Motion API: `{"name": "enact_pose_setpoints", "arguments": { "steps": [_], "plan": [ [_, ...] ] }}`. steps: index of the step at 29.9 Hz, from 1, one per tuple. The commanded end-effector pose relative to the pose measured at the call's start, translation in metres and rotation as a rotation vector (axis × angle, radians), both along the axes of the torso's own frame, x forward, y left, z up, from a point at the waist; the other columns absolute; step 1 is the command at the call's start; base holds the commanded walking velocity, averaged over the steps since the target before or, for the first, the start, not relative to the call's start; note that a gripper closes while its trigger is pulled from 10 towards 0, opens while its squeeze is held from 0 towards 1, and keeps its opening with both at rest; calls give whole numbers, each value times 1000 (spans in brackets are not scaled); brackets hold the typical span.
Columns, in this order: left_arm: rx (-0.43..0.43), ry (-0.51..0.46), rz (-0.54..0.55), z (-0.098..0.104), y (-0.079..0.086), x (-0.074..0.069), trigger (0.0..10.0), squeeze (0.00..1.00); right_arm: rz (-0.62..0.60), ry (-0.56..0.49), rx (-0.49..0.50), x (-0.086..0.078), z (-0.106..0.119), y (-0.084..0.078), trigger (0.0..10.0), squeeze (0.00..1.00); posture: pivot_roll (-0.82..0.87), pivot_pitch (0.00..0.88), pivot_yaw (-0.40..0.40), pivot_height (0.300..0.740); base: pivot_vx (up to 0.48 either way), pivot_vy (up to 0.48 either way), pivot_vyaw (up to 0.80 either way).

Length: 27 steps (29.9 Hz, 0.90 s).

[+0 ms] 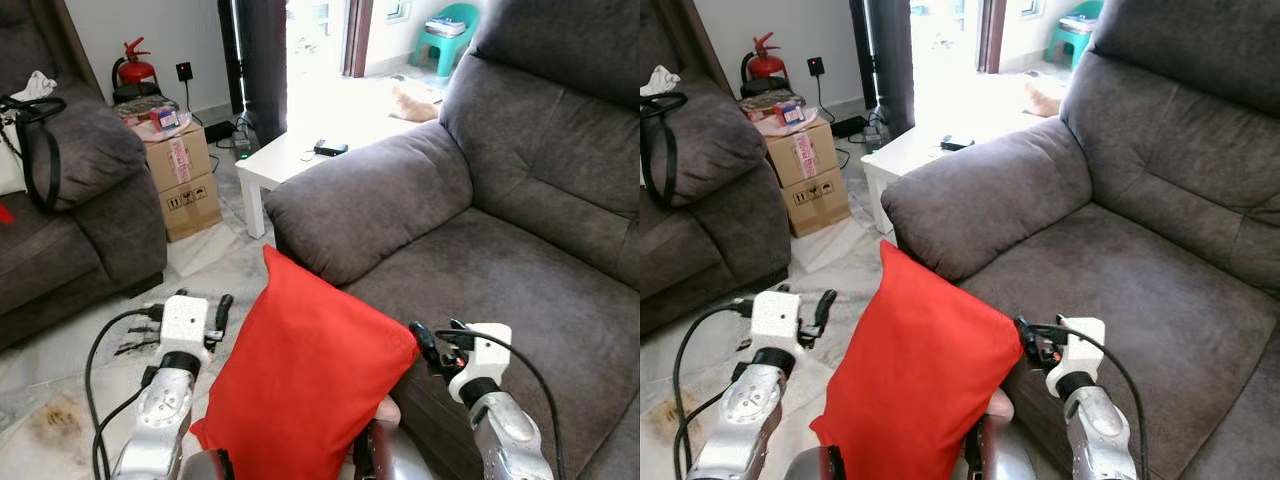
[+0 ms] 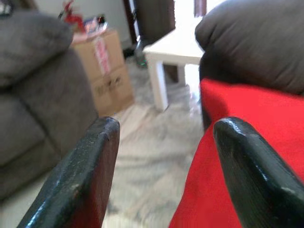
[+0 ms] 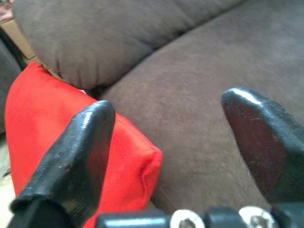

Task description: Move the pillow to the sofa from floor

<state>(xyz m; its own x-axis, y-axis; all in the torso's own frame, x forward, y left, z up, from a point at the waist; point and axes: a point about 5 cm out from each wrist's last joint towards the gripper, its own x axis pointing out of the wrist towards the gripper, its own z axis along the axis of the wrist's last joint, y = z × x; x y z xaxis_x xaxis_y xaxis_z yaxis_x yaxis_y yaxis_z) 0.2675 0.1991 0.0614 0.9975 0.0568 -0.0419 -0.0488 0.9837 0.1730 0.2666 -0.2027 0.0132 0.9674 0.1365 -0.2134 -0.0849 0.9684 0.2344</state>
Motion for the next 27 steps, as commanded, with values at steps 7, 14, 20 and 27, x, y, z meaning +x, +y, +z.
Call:
{"name": "enact_pose_setpoints", "arguments": {
  "steps": [7, 14, 20, 27],
  "plan": [
    [-69, 31, 86, -3, 20, -13, 10000, 0, -40, 18, 203, 13, -1, 5, 10000, 1000, 6, 41, -40, 585, 0, 0, 0],
    [-76, 8, 41, 6, 16, -9, 10000, 0, 24, 31, 234, 22, 1, 15, 10000, 1000, 42, 78, -50, 585, 0, 0, 0],
    [-77, -1, 40, 11, 17, -10, 10000, 0, 26, 46, 218, 26, 1, 17, 10000, 1000, 55, 95, -61, 585, 0, 0, 0],
    [-82, -16, 66, 19, 25, -14, 10000, 0, 30, 70, 190, 31, 2, 18, 10000, 0, 85, 127, -70, 585, 0, 0, 0]
  ]
}}
